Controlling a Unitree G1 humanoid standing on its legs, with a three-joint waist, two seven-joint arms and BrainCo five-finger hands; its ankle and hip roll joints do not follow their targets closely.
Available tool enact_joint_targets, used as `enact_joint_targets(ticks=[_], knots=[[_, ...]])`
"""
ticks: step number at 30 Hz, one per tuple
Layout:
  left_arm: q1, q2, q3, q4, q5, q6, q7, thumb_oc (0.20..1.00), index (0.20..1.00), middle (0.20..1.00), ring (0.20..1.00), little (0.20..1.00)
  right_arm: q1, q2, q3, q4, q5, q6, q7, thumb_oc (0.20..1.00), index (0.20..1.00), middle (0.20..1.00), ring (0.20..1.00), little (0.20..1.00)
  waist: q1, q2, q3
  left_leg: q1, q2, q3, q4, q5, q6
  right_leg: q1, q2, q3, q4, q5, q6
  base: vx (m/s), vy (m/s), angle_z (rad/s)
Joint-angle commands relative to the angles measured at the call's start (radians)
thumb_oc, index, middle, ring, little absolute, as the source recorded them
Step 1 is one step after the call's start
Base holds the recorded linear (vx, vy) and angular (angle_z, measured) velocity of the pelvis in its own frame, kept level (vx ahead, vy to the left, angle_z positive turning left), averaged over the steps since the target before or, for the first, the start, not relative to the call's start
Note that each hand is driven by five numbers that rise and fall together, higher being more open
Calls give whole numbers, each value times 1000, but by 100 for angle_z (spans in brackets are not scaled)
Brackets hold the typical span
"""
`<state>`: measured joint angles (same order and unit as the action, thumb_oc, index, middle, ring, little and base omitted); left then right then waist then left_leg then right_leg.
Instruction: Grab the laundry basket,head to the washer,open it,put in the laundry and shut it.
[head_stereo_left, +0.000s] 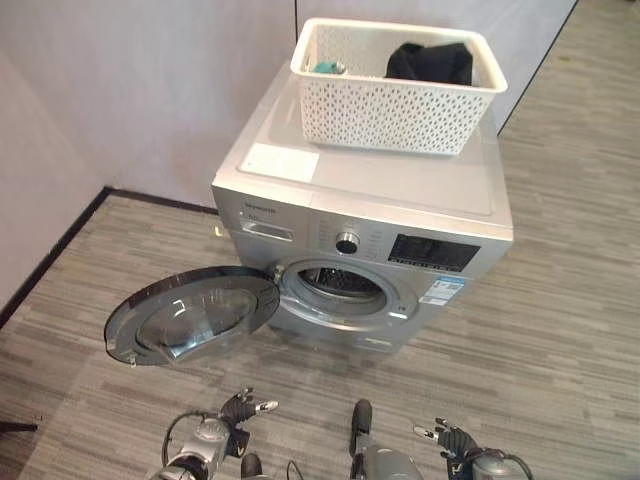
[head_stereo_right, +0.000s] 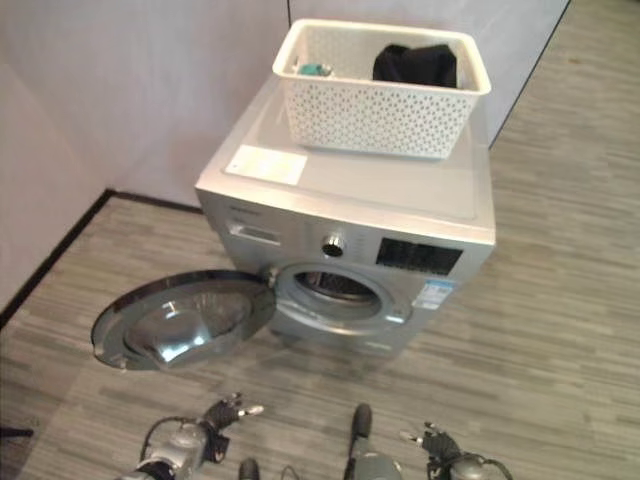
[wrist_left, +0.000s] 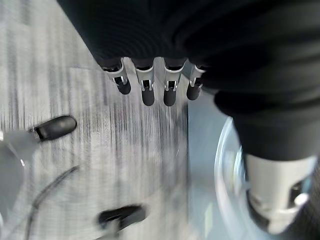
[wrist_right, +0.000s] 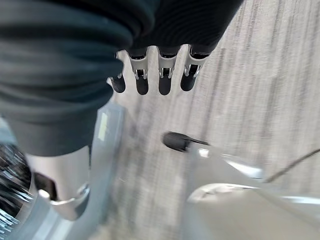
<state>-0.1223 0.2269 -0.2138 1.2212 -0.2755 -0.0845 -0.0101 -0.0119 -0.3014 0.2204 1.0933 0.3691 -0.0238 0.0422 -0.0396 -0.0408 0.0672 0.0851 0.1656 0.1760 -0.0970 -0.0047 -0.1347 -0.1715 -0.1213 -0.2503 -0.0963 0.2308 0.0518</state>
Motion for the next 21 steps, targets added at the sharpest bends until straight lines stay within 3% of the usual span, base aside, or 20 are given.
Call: enact_joint_targets(ticks=[1,5,8,11,13,14,15,18,21], knots=[[-18,21,44,20,-48,-53,53,1000,1000,1000,1000,1000,-17,-12,-38,-35,-58,-33,-62,1000,1000,1000,1000,1000,16,-37,20,-66,-58,-29,79,-72,72,133,-114,4,16,-155,119,44,142,2],[31,23,91,23,-46,-58,63,1000,1000,1000,1000,1000,8,-60,-105,-141,-102,-44,-116,1000,1000,1000,1000,1000,7,-44,20,-57,-93,-31,176,-139,106,151,-150,26,51,-153,131,-5,182,-5],[60,22,110,12,-33,-51,66,1000,1000,1000,1000,1000,28,-105,-218,-222,-103,-42,-172,1000,1000,1000,1000,1000,3,-45,30,-49,-129,-32,259,-212,145,162,-195,37,111,-147,151,-28,212,-17],[72,27,110,-62,-49,-50,71,1000,1000,1000,1000,1000,63,-127,-278,-341,-112,-44,-189,1000,1000,1000,1000,1000,-3,-46,35,-49,-158,-43,279,-230,172,141,-228,43,199,-138,155,-40,197,-26],[86,33,96,-155,-65,-48,67,1000,1000,1000,1000,1000,97,-137,-317,-438,-119,-48,-198,1000,1000,1000,1000,1000,-14,-43,55,-44,-168,-57,297,-239,191,103,-223,74,315,-117,147,-24,175,8],[95,37,84,-226,-85,-43,59,1000,1000,1000,1000,1000,121,-133,-357,-506,-121,-55,-217,1000,1000,1000,1000,1000,-34,-33,80,-34,-168,-75,307,-246,208,48,-196,118,426,-103,139,3,165,4],[98,40,77,-241,-89,-44,56,1000,1000,1000,1000,1000,125,-134,-367,-510,-121,-59,-223,1000,1000,1000,1000,1000,-39,-29,84,-27,-169,-79,311,-252,211,28,-191,127,450,-98,141,39,120,29],[109,43,63,-299,-99,-37,42,1000,1000,1000,1000,1000,136,-147,-373,-562,-150,-55,-219,1000,1000,1000,1000,1000,-56,-28,87,3,-175,-97,303,-267,208,-10,-184,151,392,-86,147,133,-20,33],[96,44,28,-355,-106,-35,36,1000,1000,1000,1000,1000,123,-152,-332,-533,-188,-32,-207,1000,1000,1000,1000,1000,-77,-39,98,38,-179,-128,301,-294,184,-26,-190,191,202,-63,174,208,-141,11]])
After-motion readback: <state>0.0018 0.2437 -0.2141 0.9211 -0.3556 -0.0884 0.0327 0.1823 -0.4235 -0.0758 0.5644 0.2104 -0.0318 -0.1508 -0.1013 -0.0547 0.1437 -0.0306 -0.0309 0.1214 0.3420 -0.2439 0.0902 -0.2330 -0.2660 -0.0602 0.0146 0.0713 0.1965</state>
